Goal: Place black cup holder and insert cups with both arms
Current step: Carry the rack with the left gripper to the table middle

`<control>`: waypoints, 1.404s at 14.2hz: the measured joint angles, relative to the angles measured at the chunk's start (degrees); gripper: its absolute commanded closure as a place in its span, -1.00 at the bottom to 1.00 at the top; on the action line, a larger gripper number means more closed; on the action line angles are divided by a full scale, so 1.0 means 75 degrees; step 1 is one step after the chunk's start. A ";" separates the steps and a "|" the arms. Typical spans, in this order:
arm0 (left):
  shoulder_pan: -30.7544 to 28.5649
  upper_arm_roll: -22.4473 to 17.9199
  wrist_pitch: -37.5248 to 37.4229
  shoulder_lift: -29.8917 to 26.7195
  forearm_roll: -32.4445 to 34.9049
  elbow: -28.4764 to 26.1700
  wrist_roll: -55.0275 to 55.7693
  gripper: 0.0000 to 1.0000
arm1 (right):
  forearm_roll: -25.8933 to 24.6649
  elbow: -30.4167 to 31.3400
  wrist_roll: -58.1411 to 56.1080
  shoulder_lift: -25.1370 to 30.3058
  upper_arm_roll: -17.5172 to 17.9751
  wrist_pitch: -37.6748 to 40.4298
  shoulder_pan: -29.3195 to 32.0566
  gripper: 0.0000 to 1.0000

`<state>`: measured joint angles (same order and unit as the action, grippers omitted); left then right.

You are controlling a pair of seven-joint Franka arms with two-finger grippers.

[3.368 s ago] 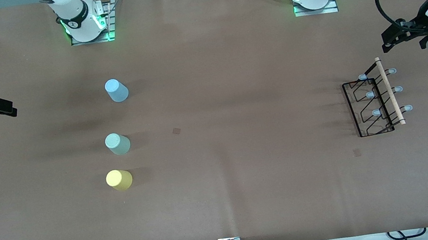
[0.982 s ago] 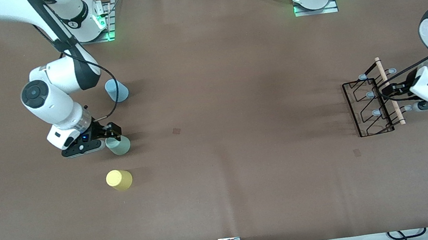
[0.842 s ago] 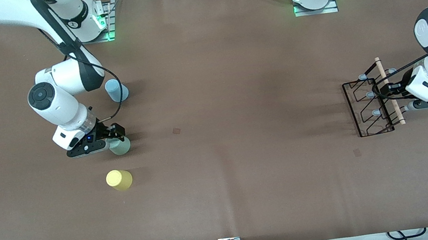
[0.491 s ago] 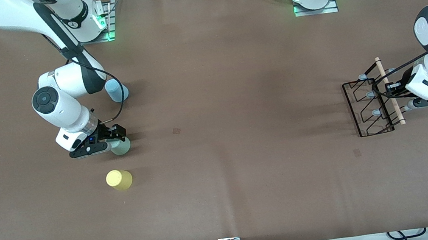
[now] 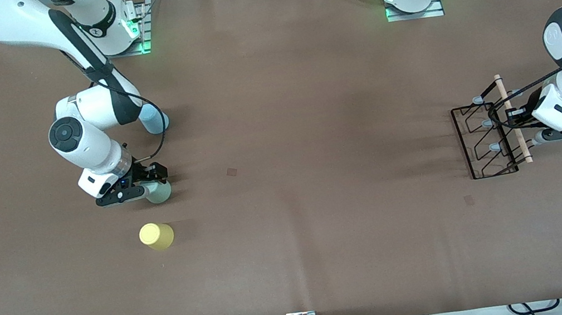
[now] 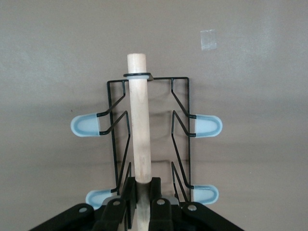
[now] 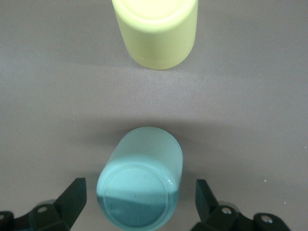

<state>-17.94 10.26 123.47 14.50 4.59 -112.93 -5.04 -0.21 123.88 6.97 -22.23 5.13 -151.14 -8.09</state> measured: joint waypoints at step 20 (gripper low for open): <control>0.2766 0.3018 -0.0713 0.1516 0.0003 0.2274 0.4629 0.89 | 0.0000 -0.0013 0.0035 -0.0096 -0.0008 -0.0208 0.0022 -1.00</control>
<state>2.80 32.89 118.12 25.87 4.61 -95.88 29.68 -0.21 123.78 7.23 -22.94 5.08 -152.70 -7.92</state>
